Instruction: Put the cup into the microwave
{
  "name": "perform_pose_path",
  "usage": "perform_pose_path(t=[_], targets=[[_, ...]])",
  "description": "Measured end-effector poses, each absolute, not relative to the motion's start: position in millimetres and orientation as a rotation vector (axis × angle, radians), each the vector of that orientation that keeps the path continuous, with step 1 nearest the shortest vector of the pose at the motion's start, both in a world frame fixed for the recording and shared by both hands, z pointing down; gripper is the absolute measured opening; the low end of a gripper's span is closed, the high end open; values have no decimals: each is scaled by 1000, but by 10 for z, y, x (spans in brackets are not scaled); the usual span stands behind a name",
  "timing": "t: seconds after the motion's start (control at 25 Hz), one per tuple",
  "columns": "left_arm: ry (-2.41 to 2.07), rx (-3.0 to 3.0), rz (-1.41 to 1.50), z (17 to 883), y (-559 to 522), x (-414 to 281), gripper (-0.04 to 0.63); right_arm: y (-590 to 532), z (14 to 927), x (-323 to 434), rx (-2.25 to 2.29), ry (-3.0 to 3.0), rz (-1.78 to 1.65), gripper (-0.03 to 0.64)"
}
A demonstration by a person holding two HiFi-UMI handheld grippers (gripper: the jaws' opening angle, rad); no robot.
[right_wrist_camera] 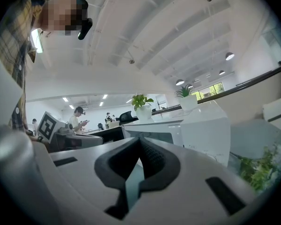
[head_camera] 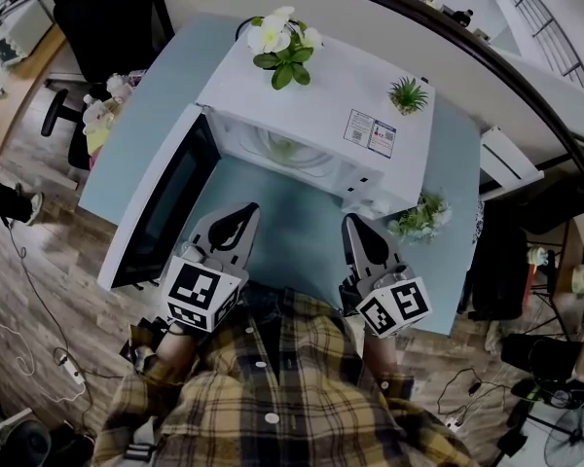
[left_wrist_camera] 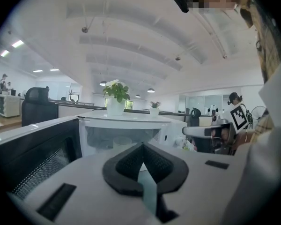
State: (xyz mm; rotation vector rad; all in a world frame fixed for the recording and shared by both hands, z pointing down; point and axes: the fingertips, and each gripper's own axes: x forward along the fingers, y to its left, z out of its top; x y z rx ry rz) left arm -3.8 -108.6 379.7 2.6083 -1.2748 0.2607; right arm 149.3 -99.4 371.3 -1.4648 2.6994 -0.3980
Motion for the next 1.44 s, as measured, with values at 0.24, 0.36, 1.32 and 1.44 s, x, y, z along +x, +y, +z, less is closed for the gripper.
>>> perform_pose_path(t=[0.24,0.36,1.32,1.44], targets=[[-1284,2600,270,3812,-1082,-50,-9,-1007,3734,1515,-1479,2669,-419,3],[-1289,2596,271,3824,-1078,-55,-9,-1004,3734,1495,-1468,2680,-411,3],[-1255,2575,288,3921,-1130,-17,-9,-1055,3788,1429,-1459,2731,-403,3],[-1256,2574,290,3932,-1172,-18,-9,-1091,3795,1423,-1455,2735,-399,3]])
